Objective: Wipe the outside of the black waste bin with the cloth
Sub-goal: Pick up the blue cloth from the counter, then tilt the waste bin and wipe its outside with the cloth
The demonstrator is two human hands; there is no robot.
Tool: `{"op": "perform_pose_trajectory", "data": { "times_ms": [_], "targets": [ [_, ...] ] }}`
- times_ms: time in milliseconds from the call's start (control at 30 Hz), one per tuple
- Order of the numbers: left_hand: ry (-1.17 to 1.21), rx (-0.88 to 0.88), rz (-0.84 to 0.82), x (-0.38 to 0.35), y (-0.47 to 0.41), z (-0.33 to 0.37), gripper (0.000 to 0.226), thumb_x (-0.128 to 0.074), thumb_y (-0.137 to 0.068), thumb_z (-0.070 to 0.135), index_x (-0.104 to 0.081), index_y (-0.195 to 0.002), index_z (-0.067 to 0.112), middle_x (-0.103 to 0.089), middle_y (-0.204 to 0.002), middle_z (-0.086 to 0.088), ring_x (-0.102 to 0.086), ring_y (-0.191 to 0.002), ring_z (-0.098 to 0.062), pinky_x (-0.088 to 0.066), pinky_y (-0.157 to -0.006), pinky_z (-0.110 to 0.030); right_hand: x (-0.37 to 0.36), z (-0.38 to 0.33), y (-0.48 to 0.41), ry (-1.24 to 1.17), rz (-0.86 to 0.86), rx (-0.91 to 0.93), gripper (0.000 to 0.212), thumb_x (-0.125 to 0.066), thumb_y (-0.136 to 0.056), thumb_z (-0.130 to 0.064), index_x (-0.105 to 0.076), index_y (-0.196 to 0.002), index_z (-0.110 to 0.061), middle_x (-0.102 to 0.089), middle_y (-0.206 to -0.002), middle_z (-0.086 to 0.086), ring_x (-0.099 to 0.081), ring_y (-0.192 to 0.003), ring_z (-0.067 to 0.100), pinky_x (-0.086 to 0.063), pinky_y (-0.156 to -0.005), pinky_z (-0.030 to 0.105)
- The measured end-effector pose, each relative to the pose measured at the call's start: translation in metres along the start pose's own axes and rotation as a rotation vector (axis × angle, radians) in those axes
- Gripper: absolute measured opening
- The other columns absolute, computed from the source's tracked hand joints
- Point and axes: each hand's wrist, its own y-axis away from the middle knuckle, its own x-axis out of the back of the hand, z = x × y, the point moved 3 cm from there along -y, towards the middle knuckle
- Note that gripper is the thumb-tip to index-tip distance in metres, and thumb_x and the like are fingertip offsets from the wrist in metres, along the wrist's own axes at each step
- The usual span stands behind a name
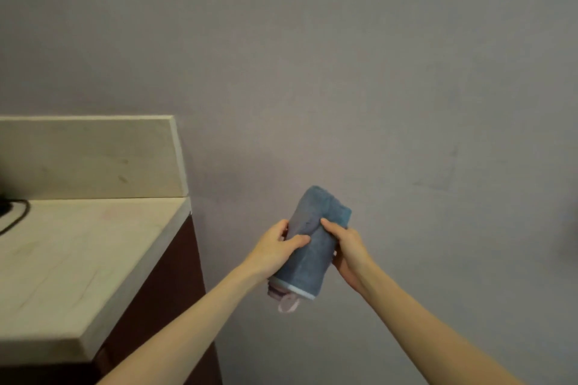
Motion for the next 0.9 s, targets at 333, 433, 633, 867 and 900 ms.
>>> {"op": "perform_pose_trajectory", "data": {
  "times_ms": [333,433,633,867,900],
  "targets": [
    [0.061,0.212,-0.1,-0.02,0.029,-0.035,0.017,-0.049,-0.095,0.013,-0.055,-0.111,0.014,-0.062,-0.093,-0.002,-0.06,-0.075,-0.009,-0.048,-0.068,-0.021,0.041,0.032,0.021,-0.084,0.176,-0.115,0.021,-0.064,-0.083,-0.02,-0.063,-0.096,-0.004,-0.074,-0.074,0.01,-0.07,-0.062,0.023,-0.054,-0.049,0.029],
    [0.063,0.243,-0.103,-0.03,0.041,-0.053,0.021,-0.049,-0.094,0.013,-0.055,-0.114,0.011,-0.061,-0.09,-0.002,-0.059,-0.073,-0.01,-0.048,-0.068,-0.02,0.043,0.051,0.026,-0.084,0.164,-0.141,0.02,-0.064,-0.083,-0.02,-0.064,-0.095,-0.004,-0.074,-0.076,0.011,-0.07,-0.062,0.023,-0.054,-0.05,0.03],
    [0.106,0.289,-0.008,-0.039,0.053,-0.112,0.019,-0.044,-0.094,0.01,-0.057,-0.108,0.01,-0.062,-0.088,0.0,-0.06,-0.075,-0.011,-0.047,-0.069,-0.023,0.052,0.105,0.022,-0.05,0.151,-0.105,0.019,-0.064,-0.083,-0.023,-0.063,-0.093,-0.007,-0.074,-0.071,0.007,-0.07,-0.062,0.021,-0.053,-0.048,0.027],
    [0.078,0.314,0.046,-0.055,0.056,-0.212,0.018,-0.042,-0.095,0.012,-0.057,-0.106,0.01,-0.065,-0.101,-0.007,-0.062,-0.085,-0.018,-0.047,-0.071,-0.026,0.079,0.194,0.009,-0.051,0.198,-0.097,0.02,-0.065,-0.081,-0.025,-0.064,-0.094,-0.009,-0.074,-0.073,0.005,-0.071,-0.066,0.021,-0.053,-0.05,0.028],
    [0.074,0.316,0.056,-0.057,0.055,-0.225,0.019,-0.042,-0.096,0.012,-0.056,-0.108,0.009,-0.064,-0.103,-0.007,-0.061,-0.087,-0.019,-0.047,-0.072,-0.026,0.085,0.206,0.007,-0.052,0.212,-0.092,0.02,-0.066,-0.081,-0.025,-0.064,-0.095,-0.01,-0.075,-0.074,0.005,-0.072,-0.067,0.022,-0.054,-0.051,0.029]
  ]
}}
